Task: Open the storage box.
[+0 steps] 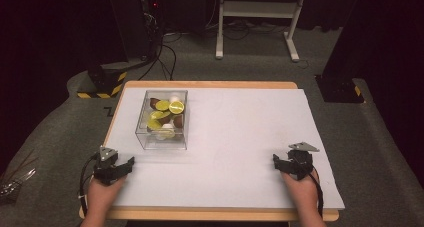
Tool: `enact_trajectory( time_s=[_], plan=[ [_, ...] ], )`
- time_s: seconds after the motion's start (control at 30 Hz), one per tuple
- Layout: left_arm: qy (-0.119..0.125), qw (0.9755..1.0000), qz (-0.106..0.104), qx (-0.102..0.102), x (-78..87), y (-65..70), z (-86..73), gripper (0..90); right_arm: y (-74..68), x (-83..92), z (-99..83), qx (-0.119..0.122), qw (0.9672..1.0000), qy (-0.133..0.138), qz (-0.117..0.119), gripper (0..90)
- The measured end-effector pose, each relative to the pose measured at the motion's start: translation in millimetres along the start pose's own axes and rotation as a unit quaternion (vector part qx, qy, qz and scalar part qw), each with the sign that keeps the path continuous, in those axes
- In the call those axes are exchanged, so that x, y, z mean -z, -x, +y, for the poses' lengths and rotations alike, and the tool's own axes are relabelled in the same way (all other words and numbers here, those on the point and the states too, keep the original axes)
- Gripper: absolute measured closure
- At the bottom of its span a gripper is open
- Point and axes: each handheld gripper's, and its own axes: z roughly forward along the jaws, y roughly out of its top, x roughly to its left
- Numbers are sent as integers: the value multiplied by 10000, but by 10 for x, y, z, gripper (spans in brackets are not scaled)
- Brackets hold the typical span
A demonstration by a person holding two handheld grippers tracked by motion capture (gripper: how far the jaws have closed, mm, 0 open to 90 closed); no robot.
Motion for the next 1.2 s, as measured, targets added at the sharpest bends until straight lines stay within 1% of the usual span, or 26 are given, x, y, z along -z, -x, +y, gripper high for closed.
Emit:
enact_trajectory(
  time_s=[0.07, 0.1, 0.33, 0.37, 0.43, 0.57, 0.6, 0.77, 0.8, 0.9, 1.1, 1.17, 1.2],
  plan=[
    [-3, 10000, -1, 0, 0, -1, 0, 331, -1, -1, -1, 2, 10000, -1, -8, 183],
    [-3, 10000, 1, -1, -1, -1, 0, 331, 2, 0, -1, -65, 10000, -19, 31, 182],
    [-11, 10000, -1, 1, -1, -1, 2, 329, 2, 0, -2, -67, 10000, -19, 33, 182],
    [-34, 10000, -1, -26, 2, -4, 2, 329, 2, -1, -2, -70, 10000, -16, 32, 182],
    [-3, 10000, -2, 2, -2, 1, 1, 329, 3, -1, -2, -70, 10000, -16, 31, 183],
    [-33, 10000, -3, -40, 3, -2, 1, 329, 2, 0, -2, -69, 10000, -19, 30, 183],
    [-2, 10000, -1, -3, -2, 1, 0, 329, 2, 0, -2, -67, 10000, -18, 29, 183],
    [-16, 10000, 0, 0, -2, -1, 3, 329, 1, 1, -3, -75, 10000, -19, 29, 183],
    [-1, 10000, -10, 28, -2, -1, 2, 329, 1, 1, -3, -74, 10000, -19, 29, 183],
    [-42, 10000, -17, -23, 5, -5, 3, 323, 2, 0, -2, -68, 10000, -19, 30, 183],
    [-8, 10000, -18, 19, 3, 0, 5, 324, 2, -1, -2, -72, 10000, -18, 30, 183],
    [26, 9999, -26, 96, 6, 1, 7, 327, 5, -2, 0, -58, 10000, -22, 35, 183],
    [31, 10000, 7, 81, 9, -1, 9, 334, 3, 0, 0, -73, 10000, -26, 35, 183]
  ],
)
